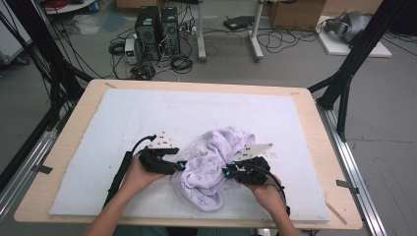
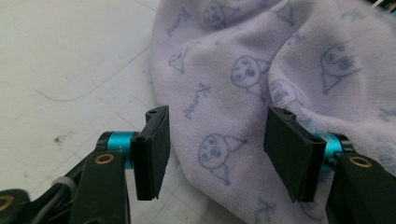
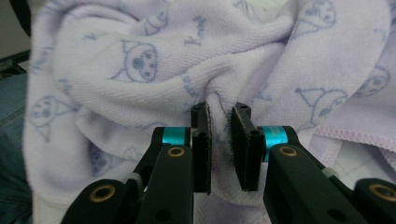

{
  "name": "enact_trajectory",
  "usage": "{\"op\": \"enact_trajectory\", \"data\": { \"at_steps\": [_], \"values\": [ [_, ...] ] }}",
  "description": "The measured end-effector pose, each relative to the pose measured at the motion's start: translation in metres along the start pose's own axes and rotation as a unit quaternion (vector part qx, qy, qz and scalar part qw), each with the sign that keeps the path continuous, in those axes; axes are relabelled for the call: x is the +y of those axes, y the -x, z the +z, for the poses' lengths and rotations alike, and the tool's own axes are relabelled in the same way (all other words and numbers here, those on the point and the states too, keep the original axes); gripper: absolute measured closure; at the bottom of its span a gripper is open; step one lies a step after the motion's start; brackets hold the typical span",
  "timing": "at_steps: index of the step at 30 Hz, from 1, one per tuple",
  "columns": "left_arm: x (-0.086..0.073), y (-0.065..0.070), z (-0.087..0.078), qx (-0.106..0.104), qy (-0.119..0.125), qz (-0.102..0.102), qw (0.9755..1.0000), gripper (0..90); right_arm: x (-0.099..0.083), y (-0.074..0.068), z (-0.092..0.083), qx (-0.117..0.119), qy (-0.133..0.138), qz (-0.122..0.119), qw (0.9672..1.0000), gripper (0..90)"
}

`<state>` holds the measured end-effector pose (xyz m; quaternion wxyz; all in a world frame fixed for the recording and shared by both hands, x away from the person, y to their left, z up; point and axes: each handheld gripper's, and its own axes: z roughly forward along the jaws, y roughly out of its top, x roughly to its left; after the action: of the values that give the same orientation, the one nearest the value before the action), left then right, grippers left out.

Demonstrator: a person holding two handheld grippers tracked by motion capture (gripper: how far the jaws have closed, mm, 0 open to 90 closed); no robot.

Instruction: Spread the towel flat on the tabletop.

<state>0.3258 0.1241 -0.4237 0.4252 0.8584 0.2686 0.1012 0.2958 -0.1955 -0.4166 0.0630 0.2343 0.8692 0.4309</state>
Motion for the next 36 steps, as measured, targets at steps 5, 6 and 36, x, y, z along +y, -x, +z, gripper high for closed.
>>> {"op": "enact_trajectory", "data": {
  "at_steps": [5,6,36],
  "values": [
    [-0.003,0.003,0.02,-0.021,-0.039,0.017,0.9988,58.9,-0.002,-0.001,-0.006,0.003,-0.004,-0.003,1.0,79.6],
    [-0.003,0.005,0.02,-0.011,-0.04,0.028,0.9988,63.6,-0.003,0.0,-0.006,0.003,-0.003,-0.002,1.0,79.6],
    [0.008,-0.005,-0.092,0.086,0.042,0.043,0.9945,83.8,0.057,-0.014,-0.001,0.03,0.034,-0.053,0.9975,79.5]
  ]
}}
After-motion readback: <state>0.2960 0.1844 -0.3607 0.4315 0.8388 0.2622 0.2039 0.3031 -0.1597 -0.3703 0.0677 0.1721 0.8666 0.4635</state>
